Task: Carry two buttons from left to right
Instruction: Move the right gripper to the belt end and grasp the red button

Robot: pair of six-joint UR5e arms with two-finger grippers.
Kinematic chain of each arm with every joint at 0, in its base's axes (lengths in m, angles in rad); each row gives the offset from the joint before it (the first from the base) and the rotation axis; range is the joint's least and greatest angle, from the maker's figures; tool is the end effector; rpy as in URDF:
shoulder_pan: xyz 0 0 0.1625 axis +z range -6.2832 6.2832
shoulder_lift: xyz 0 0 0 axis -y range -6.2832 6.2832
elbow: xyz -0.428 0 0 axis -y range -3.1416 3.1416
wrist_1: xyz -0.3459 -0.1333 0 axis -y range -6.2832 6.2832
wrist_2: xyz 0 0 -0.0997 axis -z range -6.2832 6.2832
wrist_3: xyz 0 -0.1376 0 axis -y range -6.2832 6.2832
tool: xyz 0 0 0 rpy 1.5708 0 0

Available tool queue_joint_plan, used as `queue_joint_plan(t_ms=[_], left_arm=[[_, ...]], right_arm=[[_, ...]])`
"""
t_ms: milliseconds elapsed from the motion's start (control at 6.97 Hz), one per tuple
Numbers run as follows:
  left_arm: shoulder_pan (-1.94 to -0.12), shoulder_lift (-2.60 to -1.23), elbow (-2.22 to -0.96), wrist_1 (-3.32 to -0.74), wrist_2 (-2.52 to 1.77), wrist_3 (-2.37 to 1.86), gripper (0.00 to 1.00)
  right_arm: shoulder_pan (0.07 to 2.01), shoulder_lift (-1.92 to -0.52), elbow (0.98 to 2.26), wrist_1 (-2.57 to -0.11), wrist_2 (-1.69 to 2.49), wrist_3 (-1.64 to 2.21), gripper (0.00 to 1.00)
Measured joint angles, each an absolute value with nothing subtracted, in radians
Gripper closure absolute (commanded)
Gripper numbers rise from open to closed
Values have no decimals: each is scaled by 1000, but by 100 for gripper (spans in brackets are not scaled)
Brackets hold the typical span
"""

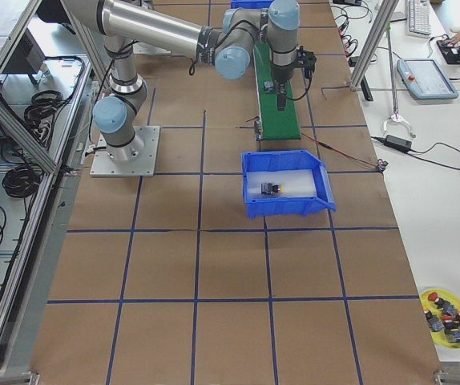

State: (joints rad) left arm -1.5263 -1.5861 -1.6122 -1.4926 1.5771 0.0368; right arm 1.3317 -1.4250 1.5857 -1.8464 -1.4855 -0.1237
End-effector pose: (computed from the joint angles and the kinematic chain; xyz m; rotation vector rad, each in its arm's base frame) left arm -0.1121 -0.4600 0.4354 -0.0122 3.1342 -0.0333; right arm 0.0181 -0.5380 0.4058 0.1696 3.0675 -0.1975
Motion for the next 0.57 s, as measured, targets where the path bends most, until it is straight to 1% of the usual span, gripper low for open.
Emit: queue_joint_plan(t_ms=[574], left_arm=[[-1526, -1586, -1612, -1493, 1577, 37, 0]], right_arm=[[1388, -1398, 1644, -1878, -1432, 30, 1]])
